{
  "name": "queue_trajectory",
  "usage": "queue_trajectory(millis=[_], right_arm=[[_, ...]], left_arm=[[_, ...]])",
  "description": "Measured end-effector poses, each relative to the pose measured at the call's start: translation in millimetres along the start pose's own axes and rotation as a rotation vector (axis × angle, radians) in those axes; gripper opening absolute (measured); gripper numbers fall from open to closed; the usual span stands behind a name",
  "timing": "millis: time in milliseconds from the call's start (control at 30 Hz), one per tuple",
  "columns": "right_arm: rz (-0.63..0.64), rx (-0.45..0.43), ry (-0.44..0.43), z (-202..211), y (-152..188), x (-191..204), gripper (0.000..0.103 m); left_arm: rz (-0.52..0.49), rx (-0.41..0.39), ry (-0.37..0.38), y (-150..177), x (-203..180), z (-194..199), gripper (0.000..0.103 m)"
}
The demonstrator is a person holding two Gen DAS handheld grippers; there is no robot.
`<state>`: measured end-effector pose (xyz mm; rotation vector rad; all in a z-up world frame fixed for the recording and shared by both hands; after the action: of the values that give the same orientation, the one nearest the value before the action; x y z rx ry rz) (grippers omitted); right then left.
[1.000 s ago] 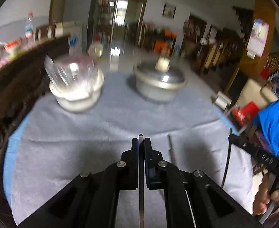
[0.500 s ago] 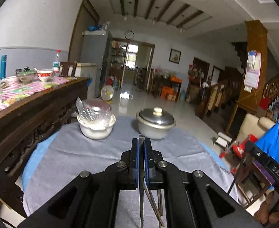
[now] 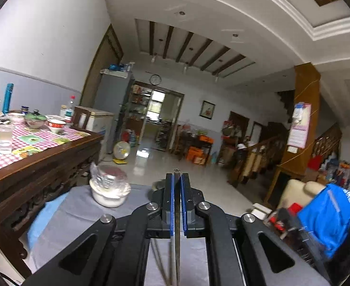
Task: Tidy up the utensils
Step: 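Carry the chopsticks over the grey cup and open both tools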
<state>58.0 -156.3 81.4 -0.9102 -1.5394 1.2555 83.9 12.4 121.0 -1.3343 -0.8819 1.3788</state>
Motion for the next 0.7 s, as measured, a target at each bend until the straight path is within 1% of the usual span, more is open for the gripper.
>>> queue_trajectory(millis=[67, 200, 433, 500, 633, 700], right_arm=[[0.003, 0.020, -0.013, -3, 8, 6, 0.006], [0.046, 0.049, 0.004, -5, 25, 15, 0.006], [0.035, 0.124, 0.010, -9, 49, 9, 0.006], [0.027, 0.142, 0.008, -10, 52, 8, 0.006], [0.003, 0.166, -0.018, -5, 53, 4, 0.007], [-0.002, 0.152, -0.023, 1, 47, 3, 0.008]], left_arm=[[-0.004, 0.005, 0.022, 3, -5, 6, 0.005], [-0.021, 0.037, 0.036, 17, -14, 8, 0.005], [-0.028, 0.124, 0.016, 48, -14, -4, 0.005], [-0.038, 0.151, 0.004, 58, -14, -9, 0.005], [-0.043, 0.231, 0.033, 70, -17, -18, 0.005], [-0.035, 0.219, 0.052, 65, -16, -14, 0.005]])
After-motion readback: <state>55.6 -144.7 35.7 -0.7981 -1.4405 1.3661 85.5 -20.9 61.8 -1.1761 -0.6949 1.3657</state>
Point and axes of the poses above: each gripper's, at about its wrist camera, not at the fingertips, and z roughly against the way its jaws point, x to its left, y to its underside, the point moved 7 cm from there along -z, roughly the way its jaws point, and after that the axes turned 8 degrees about -y, right-handed, at the moved point
